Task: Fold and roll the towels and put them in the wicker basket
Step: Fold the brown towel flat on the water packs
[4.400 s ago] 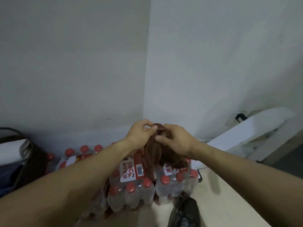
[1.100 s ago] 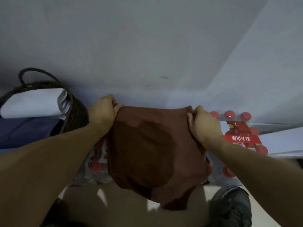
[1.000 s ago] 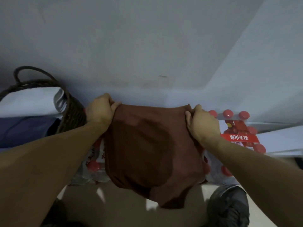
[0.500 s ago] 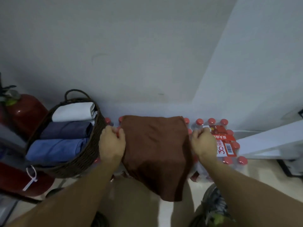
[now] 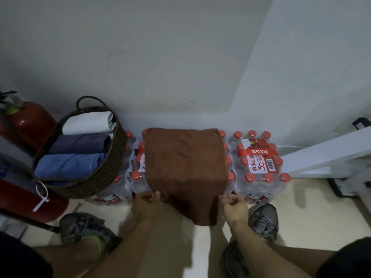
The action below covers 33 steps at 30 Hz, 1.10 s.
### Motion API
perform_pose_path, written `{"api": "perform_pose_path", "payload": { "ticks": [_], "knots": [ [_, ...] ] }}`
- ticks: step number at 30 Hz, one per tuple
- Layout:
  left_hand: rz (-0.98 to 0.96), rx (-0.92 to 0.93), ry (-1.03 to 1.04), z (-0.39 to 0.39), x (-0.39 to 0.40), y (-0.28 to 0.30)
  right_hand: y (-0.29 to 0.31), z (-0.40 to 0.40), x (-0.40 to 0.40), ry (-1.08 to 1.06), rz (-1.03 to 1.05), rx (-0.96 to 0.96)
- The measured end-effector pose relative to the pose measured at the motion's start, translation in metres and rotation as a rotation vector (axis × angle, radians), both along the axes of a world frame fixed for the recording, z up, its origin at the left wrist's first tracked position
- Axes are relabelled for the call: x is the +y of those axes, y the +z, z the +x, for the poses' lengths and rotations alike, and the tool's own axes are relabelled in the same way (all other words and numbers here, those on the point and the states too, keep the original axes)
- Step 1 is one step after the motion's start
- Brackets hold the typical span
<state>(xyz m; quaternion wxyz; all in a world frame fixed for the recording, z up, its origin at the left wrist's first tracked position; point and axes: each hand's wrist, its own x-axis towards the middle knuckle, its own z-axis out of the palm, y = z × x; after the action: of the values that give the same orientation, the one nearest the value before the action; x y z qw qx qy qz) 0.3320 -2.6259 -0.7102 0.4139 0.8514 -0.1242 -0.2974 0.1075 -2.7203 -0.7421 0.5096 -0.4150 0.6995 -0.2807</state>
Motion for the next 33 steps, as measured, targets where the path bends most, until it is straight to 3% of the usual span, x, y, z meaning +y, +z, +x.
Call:
{"api": "perform_pose_path", "payload": {
  "ticks": [6, 14, 21, 25, 30, 33],
  "knots": [
    [-0.013, -0.065, -0.06, 0.011, -0.013, -0.008, -0.013, 0.018, -0.005, -0.087, -0.031, -0.03],
    [0.033, 0.0, -0.158, 0.042, 0.001, -0.005, 0.006, 0.01, -0.003, -0.237, -0.096, 0.038],
    [-0.054, 0.011, -0.069, 0.059, -0.004, 0.027, 0.038, 0.01, 0.005, -0.346, -0.254, 0.134],
    [-0.106, -0.079, 0.006, 0.065, -0.022, 0.053, 0.065, 0.021, -0.01, -0.336, -0.38, 0.092],
    [-0.319, -0.048, -0.015, 0.071, -0.049, 0.084, 0.102, 0.041, -0.047, -0.249, -0.504, -0.049],
    [-0.485, 0.045, -0.219, 0.075, -0.057, 0.084, 0.114, 0.045, -0.068, -0.149, -0.434, -0.092]
  ]
}}
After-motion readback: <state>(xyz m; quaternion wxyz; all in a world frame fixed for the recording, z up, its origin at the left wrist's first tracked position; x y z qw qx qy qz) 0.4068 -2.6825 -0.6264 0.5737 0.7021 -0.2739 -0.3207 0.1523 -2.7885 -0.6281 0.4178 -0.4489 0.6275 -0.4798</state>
